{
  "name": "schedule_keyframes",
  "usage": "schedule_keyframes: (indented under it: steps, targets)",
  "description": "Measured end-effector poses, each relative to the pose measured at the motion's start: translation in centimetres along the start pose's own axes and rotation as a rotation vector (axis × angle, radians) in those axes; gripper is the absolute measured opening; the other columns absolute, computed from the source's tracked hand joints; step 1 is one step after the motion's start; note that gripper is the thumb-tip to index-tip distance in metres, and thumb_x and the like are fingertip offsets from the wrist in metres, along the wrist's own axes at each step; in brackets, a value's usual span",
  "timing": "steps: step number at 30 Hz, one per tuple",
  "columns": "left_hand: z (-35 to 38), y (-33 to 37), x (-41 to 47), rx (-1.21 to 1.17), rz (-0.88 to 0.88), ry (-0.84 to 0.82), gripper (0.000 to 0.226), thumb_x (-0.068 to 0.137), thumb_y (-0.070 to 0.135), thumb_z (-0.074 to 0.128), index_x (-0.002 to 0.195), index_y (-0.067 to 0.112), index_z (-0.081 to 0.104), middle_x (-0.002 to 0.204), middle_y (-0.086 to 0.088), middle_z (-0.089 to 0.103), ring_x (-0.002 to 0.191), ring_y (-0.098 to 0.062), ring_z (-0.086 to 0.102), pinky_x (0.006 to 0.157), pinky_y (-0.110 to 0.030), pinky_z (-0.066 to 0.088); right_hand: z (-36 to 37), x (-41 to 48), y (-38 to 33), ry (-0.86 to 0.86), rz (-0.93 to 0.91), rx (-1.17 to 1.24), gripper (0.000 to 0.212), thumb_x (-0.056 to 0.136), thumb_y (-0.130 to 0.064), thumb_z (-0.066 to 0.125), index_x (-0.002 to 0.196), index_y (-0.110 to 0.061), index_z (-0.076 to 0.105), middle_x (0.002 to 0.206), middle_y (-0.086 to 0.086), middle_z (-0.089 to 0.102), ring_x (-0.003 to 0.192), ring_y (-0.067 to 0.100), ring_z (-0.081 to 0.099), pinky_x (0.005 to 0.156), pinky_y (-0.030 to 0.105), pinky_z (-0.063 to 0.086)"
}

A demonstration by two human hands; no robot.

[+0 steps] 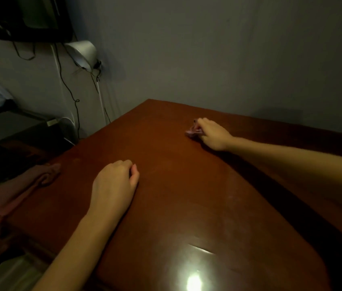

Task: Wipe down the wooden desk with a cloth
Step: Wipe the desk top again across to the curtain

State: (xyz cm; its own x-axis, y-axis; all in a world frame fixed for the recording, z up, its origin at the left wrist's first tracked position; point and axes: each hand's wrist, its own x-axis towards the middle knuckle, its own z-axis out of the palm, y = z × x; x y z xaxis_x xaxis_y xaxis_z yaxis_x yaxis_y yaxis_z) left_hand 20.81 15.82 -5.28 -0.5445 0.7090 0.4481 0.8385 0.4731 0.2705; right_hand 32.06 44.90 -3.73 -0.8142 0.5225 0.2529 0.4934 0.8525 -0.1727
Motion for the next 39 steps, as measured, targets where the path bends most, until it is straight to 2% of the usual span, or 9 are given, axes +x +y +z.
schedule_keyframes:
  steps: [3, 9, 12, 16, 22, 27, 30, 36, 39]
  targets:
    - [-0.1, 0.0, 0.1, 0.004, 0.0, -0.04, 0.024, 0.099, 0.028, 0.042, 0.083, 0.018, 0.057, 0.072, 0.004, 0.054, 0.064, -0.01, 0.053, 0.057, -0.026, 0.047, 1.0, 1.6, -3.3, 0.028, -0.013, 0.009, 0.017, 0.091, -0.016, 0.049, 0.109, -0.02, 0.049, 0.122, 0.008, 0.049, 0.114, 0.027, 0.047, 0.087, 0.034, 0.039]
    - [2.0, 1.6, 4.6, 0.035, -0.004, -0.092, 0.029, 0.099, 0.03, 0.043, 0.076, 0.018, 0.056, 0.069, 0.004, 0.056, 0.061, -0.011, 0.054, 0.057, -0.029, 0.049, 0.7, -5.6, -5.6, -0.145, -0.584, 0.182, 0.013, 0.093, -0.016, 0.05, 0.105, -0.022, 0.05, 0.116, 0.002, 0.051, 0.107, 0.014, 0.046, 0.09, 0.029, 0.039]
    - [4.0, 4.4, 6.3, 0.014, 0.039, -0.092, 0.03, 0.099, 0.03, 0.041, 0.076, 0.017, 0.055, 0.072, 0.005, 0.054, 0.063, -0.009, 0.051, 0.053, -0.023, 0.04, -0.5, -1.8, 1.5, -0.077, -0.357, 0.102, 0.015, 0.094, -0.014, 0.05, 0.1, -0.028, 0.047, 0.125, 0.005, 0.052, 0.121, 0.021, 0.046, 0.098, 0.034, 0.038]
    - [6.0, 7.0, 8.1, -0.001, 0.032, -0.071, 0.03, 0.099, 0.031, 0.039, 0.073, 0.02, 0.052, 0.072, 0.004, 0.05, 0.067, -0.013, 0.052, 0.057, -0.026, 0.037, 0.6, 4.5, 4.3, 0.029, -0.014, 0.007, 0.014, 0.093, -0.013, 0.049, 0.106, -0.018, 0.049, 0.122, 0.01, 0.049, 0.116, 0.03, 0.046, 0.092, 0.038, 0.039]
    - [7.3, 7.2, 10.6, 0.044, -0.021, -0.032, 0.032, 0.098, 0.029, 0.04, 0.067, 0.022, 0.042, 0.069, 0.004, 0.047, 0.059, -0.01, 0.042, 0.049, -0.024, 0.026, 1.2, -1.0, 0.3, -0.08, -0.453, 0.212, 0.011, 0.094, -0.02, 0.048, 0.102, -0.012, 0.051, 0.114, 0.008, 0.052, 0.108, 0.017, 0.046, 0.089, 0.032, 0.037]
    - [7.5, 7.2, 10.5, 0.016, 0.0, -0.022, 0.033, 0.098, 0.027, 0.041, 0.065, 0.023, 0.043, 0.065, 0.006, 0.045, 0.054, -0.006, 0.042, 0.046, -0.019, 0.027, 0.0, 4.6, 9.2, 0.032, -0.165, 0.091, 0.011, 0.093, -0.014, 0.051, 0.104, -0.01, 0.053, 0.116, 0.015, 0.054, 0.109, 0.033, 0.05, 0.091, 0.038, 0.038]
    - [7.4, 7.2, 10.5, 0.009, 0.0, -0.021, 0.037, 0.098, 0.026, 0.042, 0.061, 0.023, 0.037, 0.062, 0.006, 0.042, 0.053, -0.007, 0.04, 0.046, -0.022, 0.027, 1.5, 9.2, 8.2, 0.059, -0.021, 0.042, 0.019, 0.092, -0.014, 0.05, 0.111, -0.011, 0.05, 0.118, 0.014, 0.05, 0.112, 0.033, 0.047, 0.091, 0.039, 0.039]
    - [7.4, 7.0, 10.2, 0.038, -0.003, 0.006, 0.034, 0.097, 0.029, 0.042, 0.063, 0.025, 0.037, 0.065, 0.008, 0.04, 0.057, -0.007, 0.039, 0.047, -0.022, 0.023, 2.0, 3.6, 2.6, -0.134, -0.476, 0.185, 0.015, 0.093, -0.014, 0.05, 0.108, -0.014, 0.052, 0.116, 0.006, 0.052, 0.108, 0.015, 0.044, 0.092, 0.025, 0.034]
    - [7.5, 7.2, 10.3, 0.032, -0.005, 0.001, 0.036, 0.097, 0.028, 0.042, 0.062, 0.025, 0.036, 0.064, 0.007, 0.04, 0.055, -0.007, 0.039, 0.047, -0.021, 0.025, 0.3, 4.4, 8.5, -0.061, -0.361, 0.158, 0.012, 0.09, -0.01, 0.051, 0.1, -0.016, 0.053, 0.121, 0.011, 0.057, 0.12, 0.022, 0.048, 0.101, 0.037, 0.036]
